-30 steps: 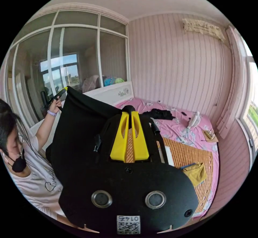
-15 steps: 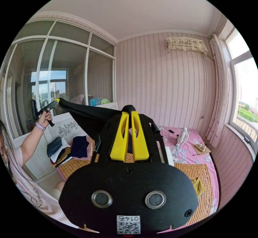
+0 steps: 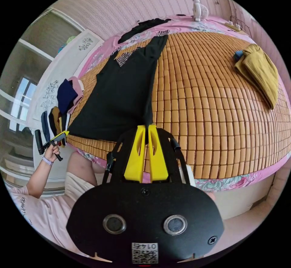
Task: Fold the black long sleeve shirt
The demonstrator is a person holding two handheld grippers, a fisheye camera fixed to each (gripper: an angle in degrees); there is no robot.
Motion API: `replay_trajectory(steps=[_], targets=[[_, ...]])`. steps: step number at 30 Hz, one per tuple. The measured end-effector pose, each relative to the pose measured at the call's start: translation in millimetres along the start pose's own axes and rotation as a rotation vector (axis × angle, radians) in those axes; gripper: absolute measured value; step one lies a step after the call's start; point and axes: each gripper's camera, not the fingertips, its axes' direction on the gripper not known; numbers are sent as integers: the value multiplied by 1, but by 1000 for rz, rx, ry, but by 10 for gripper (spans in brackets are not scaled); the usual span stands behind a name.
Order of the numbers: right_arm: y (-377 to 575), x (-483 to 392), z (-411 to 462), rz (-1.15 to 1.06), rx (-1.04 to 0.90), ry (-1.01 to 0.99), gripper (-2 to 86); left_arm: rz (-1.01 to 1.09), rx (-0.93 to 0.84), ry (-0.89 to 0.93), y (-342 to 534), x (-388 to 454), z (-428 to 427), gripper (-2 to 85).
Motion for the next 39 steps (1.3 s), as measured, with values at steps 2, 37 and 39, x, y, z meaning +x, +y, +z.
replay_trajectory(steps=[2,37,39], targets=[[25,21,26,41,-73,-7,6,-21,-78,5,17,-8,32,-10],[54,110,-3,-98,12,256,83,245,-109,162,-6,63,232,-10],[12,113,0,-124,43,260,86,257,-87,141,-34,83,268,-10]])
